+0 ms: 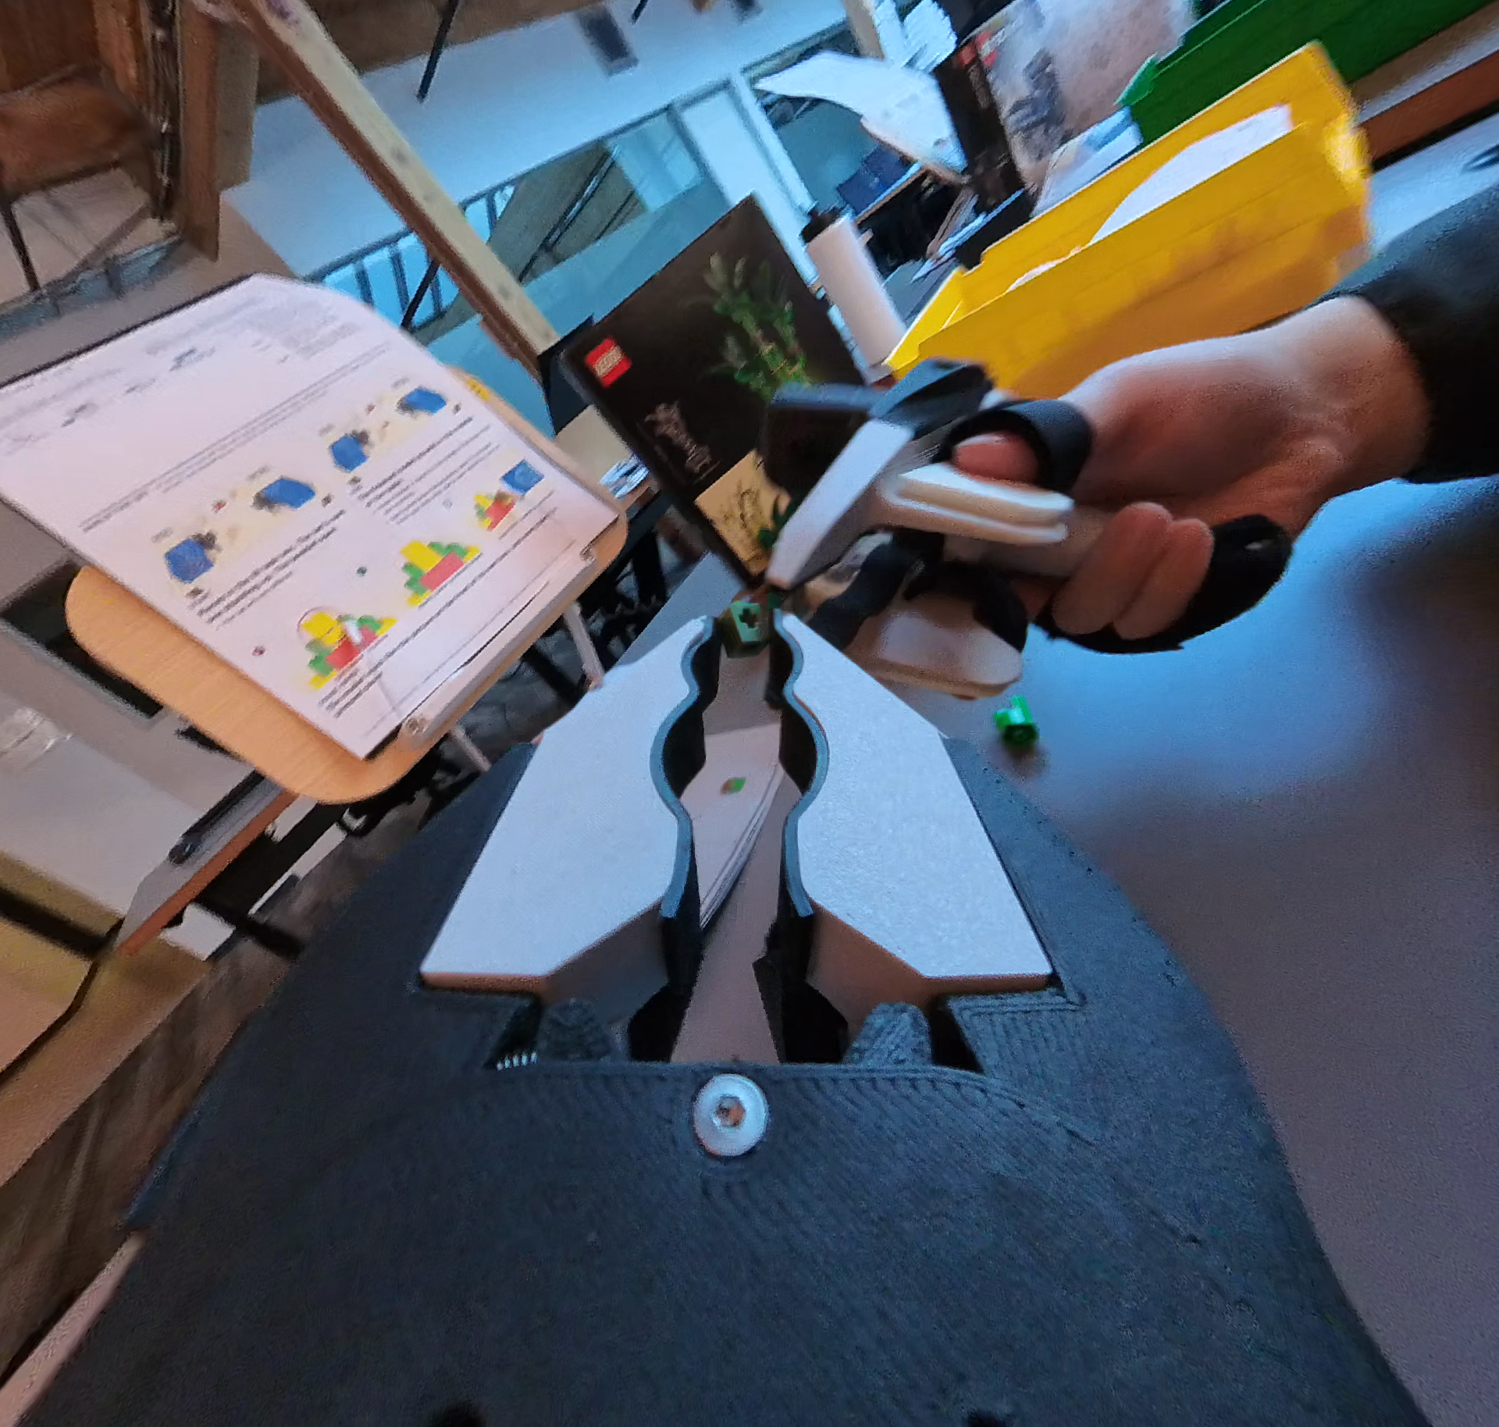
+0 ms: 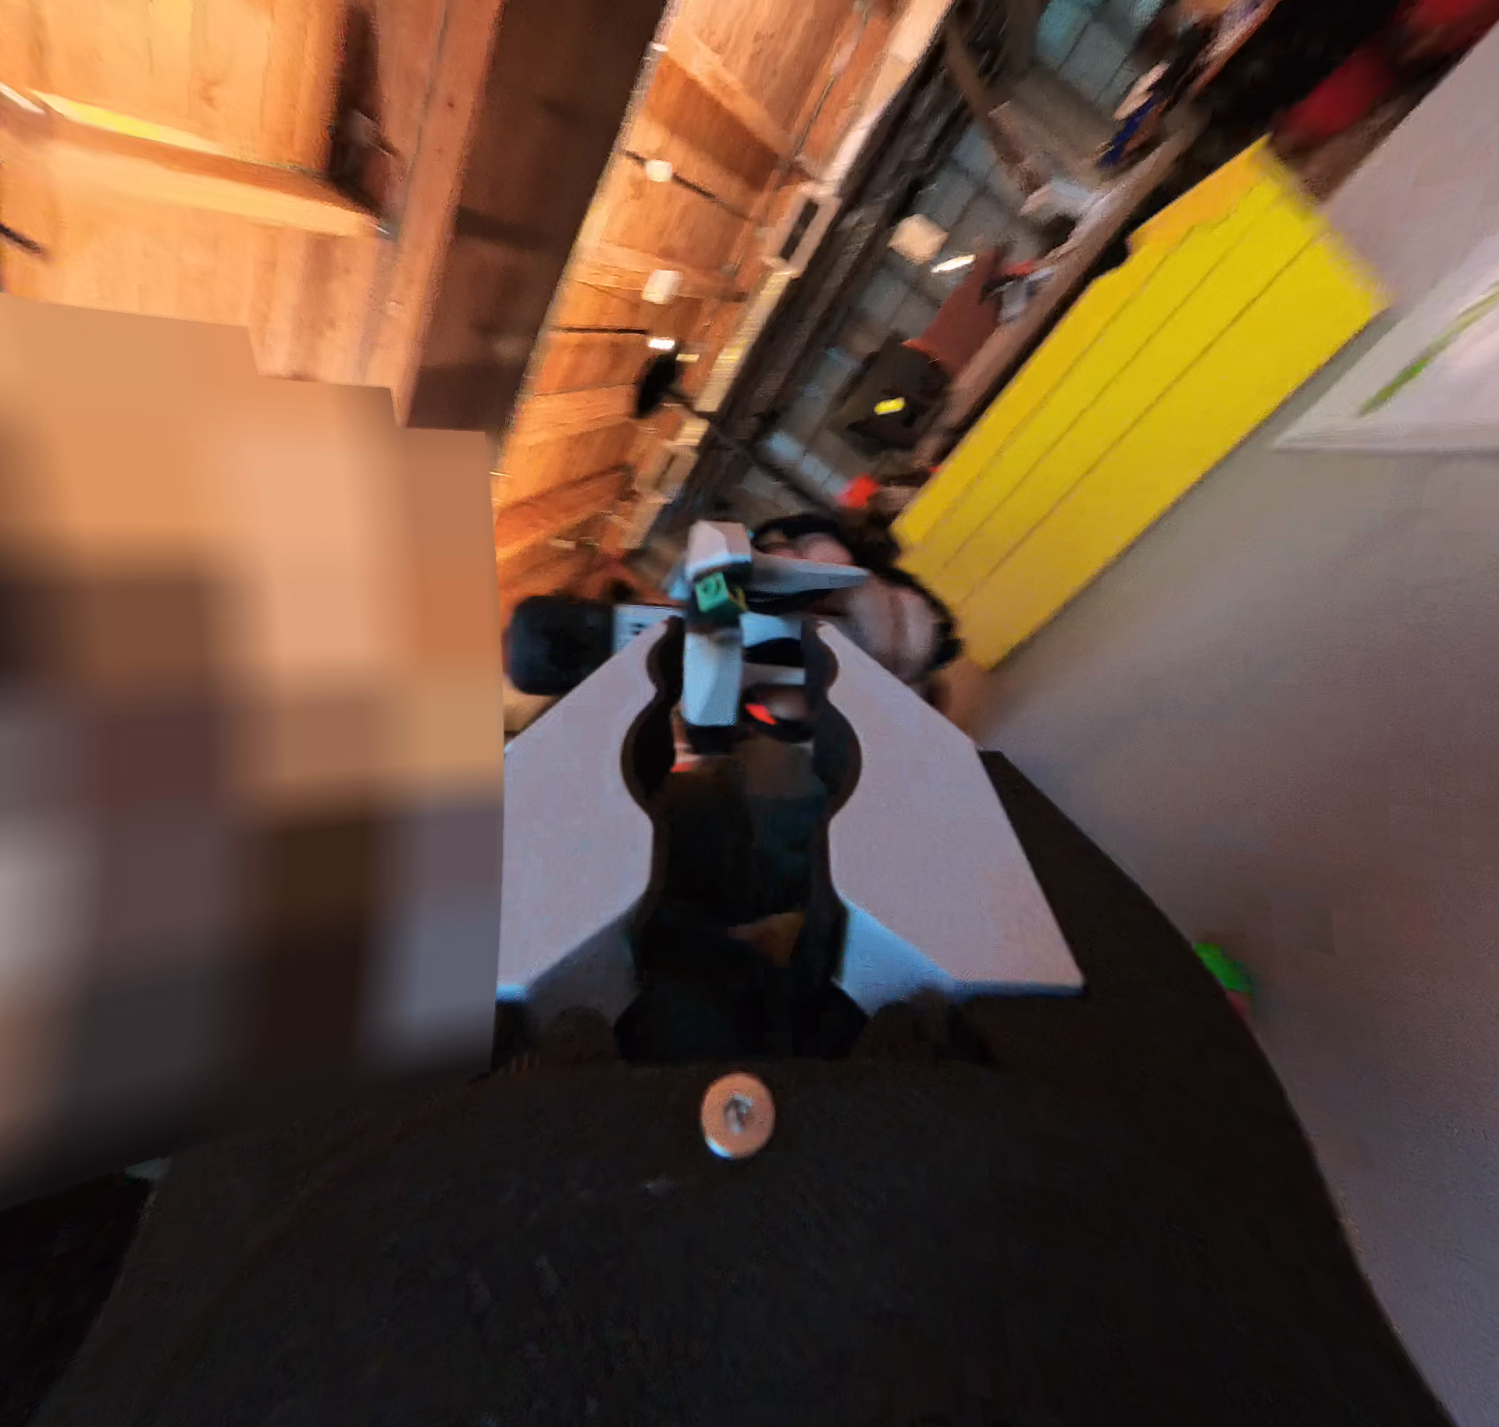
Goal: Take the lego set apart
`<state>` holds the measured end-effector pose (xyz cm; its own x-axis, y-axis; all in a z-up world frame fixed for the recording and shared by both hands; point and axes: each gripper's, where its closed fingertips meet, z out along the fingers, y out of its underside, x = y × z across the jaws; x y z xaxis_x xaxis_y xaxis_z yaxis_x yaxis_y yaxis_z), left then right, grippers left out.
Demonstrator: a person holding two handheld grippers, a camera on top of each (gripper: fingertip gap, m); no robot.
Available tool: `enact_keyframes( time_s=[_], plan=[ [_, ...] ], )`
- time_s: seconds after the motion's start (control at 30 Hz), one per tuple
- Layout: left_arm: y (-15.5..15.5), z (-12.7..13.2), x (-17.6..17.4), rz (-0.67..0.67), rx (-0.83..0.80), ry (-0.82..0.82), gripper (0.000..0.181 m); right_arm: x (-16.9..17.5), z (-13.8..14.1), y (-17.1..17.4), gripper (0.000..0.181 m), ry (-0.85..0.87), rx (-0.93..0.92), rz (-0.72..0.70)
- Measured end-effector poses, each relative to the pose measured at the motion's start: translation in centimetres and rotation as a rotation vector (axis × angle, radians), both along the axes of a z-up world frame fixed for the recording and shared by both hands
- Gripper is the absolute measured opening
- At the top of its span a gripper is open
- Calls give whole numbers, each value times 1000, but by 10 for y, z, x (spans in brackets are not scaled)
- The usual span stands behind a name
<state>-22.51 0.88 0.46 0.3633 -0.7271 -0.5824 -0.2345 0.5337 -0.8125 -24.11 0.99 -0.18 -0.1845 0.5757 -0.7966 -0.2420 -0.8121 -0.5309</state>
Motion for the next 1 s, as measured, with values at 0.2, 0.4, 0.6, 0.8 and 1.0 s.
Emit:
enact_keyframes(
  time_s=[0.2,0.4,0.6,0.8,1.0],
  plan=[
    [77,-20,-45,306,-212,55,11,101,-59,98,19,-1170,675,-858],
    [122,-21,-104,577,-315,116,10,140,-63,109,27,-1460,718,-1010],
    [130,30,-227,918,-428,93,10,141,-63,106,27,-1505,766,-997],
    [130,9,-310,946,-812,137,11,133,-71,106,29,-1501,754,-941],
    [132,-50,-348,920,-1152,130,43,130,-73,106,29,-1524,782,-920]
  ],
)
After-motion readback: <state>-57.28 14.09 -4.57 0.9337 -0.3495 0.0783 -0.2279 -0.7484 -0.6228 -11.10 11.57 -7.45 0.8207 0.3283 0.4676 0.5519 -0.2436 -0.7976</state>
